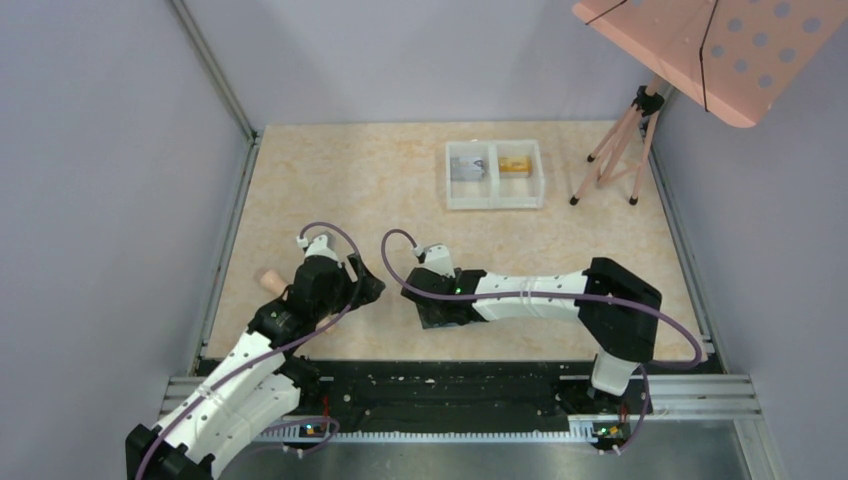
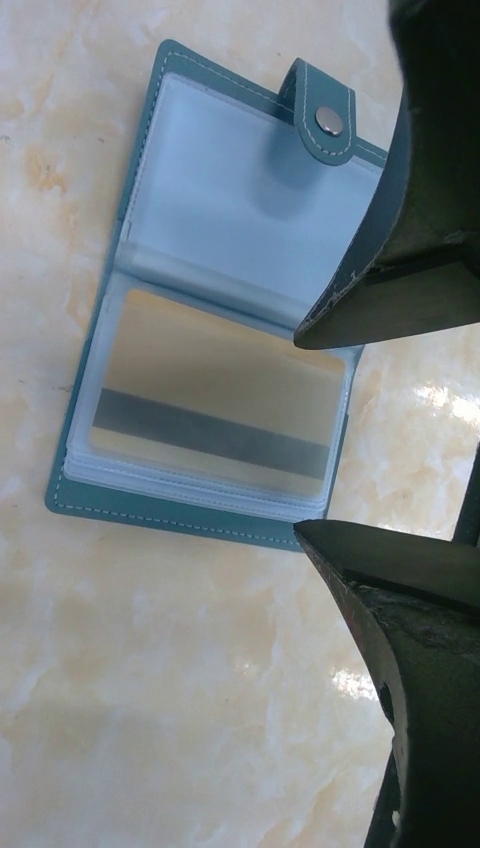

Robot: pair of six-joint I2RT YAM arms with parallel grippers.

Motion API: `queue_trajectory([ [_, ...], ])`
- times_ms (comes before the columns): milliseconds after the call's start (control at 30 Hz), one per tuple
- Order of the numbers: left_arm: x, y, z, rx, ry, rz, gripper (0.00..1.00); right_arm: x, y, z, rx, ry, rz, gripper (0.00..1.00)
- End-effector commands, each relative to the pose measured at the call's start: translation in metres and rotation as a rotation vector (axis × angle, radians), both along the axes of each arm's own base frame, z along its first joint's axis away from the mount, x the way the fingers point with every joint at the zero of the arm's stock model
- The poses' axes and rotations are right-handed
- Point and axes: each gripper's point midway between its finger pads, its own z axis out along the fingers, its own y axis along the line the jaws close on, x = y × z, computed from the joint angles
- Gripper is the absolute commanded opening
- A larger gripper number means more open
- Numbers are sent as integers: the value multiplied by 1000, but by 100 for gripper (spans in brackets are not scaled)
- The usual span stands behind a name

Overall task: Take the credit cards out of the card holder
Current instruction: Remove the credit card from the card holder.

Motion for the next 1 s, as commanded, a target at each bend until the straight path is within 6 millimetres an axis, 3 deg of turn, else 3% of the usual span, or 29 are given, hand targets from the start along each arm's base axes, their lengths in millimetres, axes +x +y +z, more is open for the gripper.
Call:
queue_trajectory([
  [0,3,-1,5,-15,-32,7,78,-3,3,-10,-22,4,12,64],
  [267,3,-2,2,-13,-22,0,78,-2,-5,-18,-56,-3,5,60],
  [500,2,-10,-2,-38,0,-26,77,-1,-4,-12,-16,-9,4,49],
  [967,2,-15,-10,-52,27,-35,76,5,-12,5,27,-44,-26,45],
])
